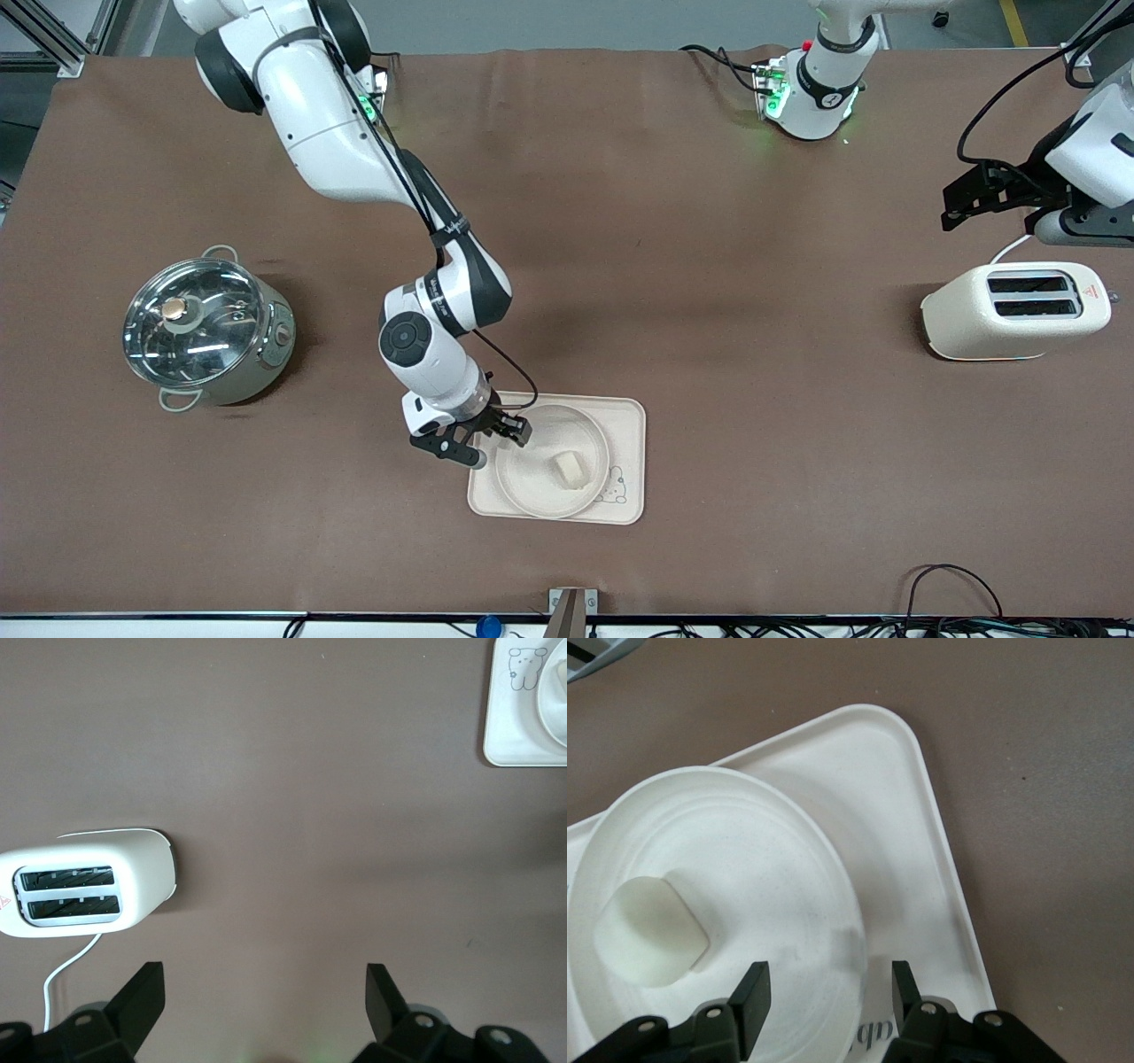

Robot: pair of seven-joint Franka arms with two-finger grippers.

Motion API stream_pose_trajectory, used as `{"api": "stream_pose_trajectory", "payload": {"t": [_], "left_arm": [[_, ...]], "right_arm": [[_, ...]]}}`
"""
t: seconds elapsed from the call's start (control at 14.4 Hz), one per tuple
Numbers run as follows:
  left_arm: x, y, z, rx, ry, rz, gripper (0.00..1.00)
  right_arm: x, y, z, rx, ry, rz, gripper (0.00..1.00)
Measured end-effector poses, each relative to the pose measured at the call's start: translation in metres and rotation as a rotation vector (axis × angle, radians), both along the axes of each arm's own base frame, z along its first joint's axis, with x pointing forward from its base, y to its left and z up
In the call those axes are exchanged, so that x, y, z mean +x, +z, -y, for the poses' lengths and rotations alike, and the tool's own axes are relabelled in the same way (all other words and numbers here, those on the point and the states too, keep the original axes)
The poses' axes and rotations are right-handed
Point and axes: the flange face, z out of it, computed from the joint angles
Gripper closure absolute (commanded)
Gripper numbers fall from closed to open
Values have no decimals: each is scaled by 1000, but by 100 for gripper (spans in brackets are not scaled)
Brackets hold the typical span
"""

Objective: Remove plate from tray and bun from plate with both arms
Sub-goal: 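Close the right gripper on the plate rim, then lift the plate off the tray and set it beside the tray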

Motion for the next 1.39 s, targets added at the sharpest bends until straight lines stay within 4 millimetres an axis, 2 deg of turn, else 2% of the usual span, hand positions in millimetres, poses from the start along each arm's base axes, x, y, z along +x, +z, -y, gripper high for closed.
{"api": "stream_pose_trajectory", "payload": {"t": [0.07, 0.21, 0.28, 0.69, 0.9, 1.18, 1.39], "left_arm": [[1, 0, 0, 0, 0, 1, 0], [2, -1, 0, -1, 0, 8, 0], [3, -1, 0, -2, 0, 9, 0], [6, -7, 0, -2, 0, 0, 0], [6, -7, 1, -2, -1, 0, 0], [6, -7, 5, -2, -5, 0, 0], [5, -7, 12, -1, 15, 0, 0]], "right_arm": [[2, -6, 1, -2, -2, 2, 60], [6, -13, 3, -6, -6, 5, 97], [8, -15, 4, -6, -7, 6, 100], [14, -13, 12, -15, 25, 25, 100], [14, -3, 8, -3, 34, 34, 100], [-7, 36, -7, 41, 52, 41, 100], [-37, 49, 1, 36, 61, 13, 100]]}}
